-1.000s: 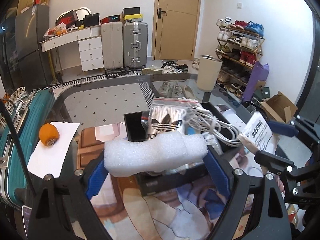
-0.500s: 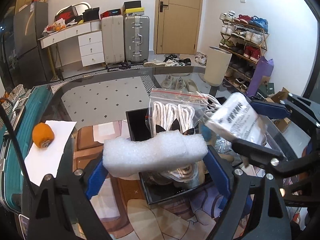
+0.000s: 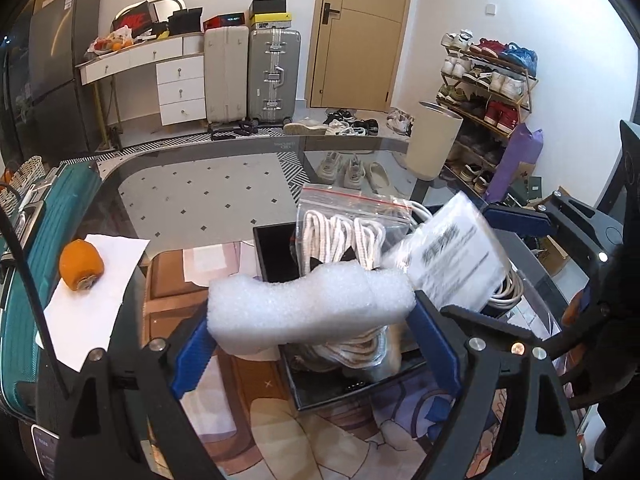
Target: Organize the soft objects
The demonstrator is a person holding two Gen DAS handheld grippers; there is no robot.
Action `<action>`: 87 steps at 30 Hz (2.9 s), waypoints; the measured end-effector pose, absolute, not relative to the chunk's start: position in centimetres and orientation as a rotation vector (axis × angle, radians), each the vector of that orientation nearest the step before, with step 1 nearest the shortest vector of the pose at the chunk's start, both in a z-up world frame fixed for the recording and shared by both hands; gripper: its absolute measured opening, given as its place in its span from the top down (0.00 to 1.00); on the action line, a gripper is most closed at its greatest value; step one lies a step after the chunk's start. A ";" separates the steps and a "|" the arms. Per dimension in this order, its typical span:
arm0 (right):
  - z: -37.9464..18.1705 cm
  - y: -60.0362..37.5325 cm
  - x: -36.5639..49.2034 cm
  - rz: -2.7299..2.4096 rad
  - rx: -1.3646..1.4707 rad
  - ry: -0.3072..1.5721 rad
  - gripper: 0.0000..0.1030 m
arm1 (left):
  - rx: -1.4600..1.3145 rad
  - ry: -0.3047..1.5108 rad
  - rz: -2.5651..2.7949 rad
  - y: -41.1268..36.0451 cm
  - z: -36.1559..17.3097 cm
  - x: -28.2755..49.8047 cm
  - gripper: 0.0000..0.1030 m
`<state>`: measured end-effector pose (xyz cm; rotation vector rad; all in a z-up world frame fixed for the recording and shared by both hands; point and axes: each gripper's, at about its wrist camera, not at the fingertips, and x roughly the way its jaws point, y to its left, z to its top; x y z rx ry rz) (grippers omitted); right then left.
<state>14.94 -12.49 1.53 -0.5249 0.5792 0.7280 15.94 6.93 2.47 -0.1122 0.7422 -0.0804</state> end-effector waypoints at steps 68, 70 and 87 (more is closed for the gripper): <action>1.7 -18.4 11.1 0.589 -0.285 0.570 0.01 | -0.047 0.669 -0.008 6.1 3.4 10.8 0.00; 1.5 -18.6 10.7 0.597 -0.268 0.570 0.01 | -0.061 0.659 -0.003 6.3 3.5 10.4 0.00; 0.4 -18.3 9.0 0.614 -0.178 0.516 0.01 | -0.075 0.608 0.108 6.1 0.5 8.5 0.00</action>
